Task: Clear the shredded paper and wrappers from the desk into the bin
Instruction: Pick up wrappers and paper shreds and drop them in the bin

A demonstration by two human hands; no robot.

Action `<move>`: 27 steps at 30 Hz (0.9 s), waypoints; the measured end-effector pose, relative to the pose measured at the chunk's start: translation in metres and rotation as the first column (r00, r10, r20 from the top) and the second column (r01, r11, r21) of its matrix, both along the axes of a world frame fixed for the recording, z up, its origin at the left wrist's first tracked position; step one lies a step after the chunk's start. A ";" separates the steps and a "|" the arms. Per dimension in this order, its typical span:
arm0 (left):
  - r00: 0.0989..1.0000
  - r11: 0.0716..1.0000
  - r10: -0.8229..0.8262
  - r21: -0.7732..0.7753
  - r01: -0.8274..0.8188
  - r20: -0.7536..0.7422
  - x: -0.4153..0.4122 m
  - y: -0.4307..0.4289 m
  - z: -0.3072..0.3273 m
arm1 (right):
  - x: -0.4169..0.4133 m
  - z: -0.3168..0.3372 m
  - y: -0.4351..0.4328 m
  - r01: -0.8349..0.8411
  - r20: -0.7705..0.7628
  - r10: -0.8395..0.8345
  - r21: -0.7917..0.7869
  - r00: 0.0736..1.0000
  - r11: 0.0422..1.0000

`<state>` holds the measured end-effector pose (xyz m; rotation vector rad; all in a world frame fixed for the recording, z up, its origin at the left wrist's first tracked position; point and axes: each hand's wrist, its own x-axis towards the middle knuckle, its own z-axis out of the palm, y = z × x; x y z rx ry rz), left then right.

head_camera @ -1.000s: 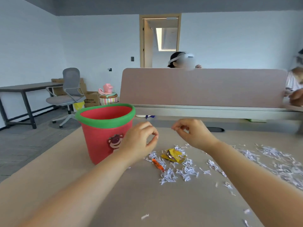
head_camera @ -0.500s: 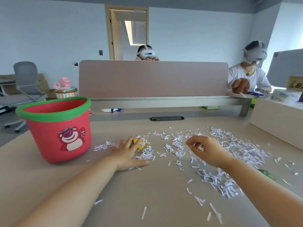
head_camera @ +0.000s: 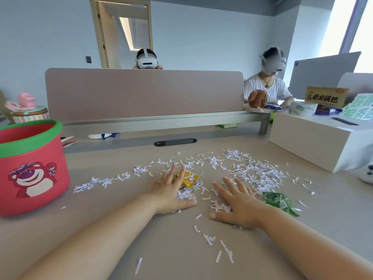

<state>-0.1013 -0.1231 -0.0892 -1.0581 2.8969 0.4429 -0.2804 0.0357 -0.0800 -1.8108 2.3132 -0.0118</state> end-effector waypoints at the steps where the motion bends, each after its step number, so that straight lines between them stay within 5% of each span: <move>1: 1.000 1.000 0.011 -0.003 -0.011 0.005 -0.001 -0.001 0.000 | -0.001 -0.003 -0.005 0.023 -0.015 -0.024 -0.022 1.000 0.999; 12: 0.995 0.997 0.052 -0.059 -0.057 -0.081 -0.026 -0.038 0.002 | -0.024 -0.008 -0.081 0.218 -0.067 -0.226 -0.112 0.972 0.970; 16: 0.974 0.991 0.061 -0.102 -0.085 -0.217 -0.033 -0.044 -0.001 | -0.022 -0.008 -0.093 0.112 -0.079 -0.144 -0.314 0.986 0.943; 20: 0.919 0.988 0.100 -0.074 -0.138 -0.382 -0.030 -0.042 -0.004 | -0.018 -0.004 -0.095 0.048 -0.049 -0.068 -0.337 0.996 0.940; 27: 0.959 0.949 0.088 -0.268 -0.163 -0.270 -0.029 -0.034 -0.002 | -0.015 0.001 -0.091 0.063 -0.007 -0.068 -0.287 0.998 0.956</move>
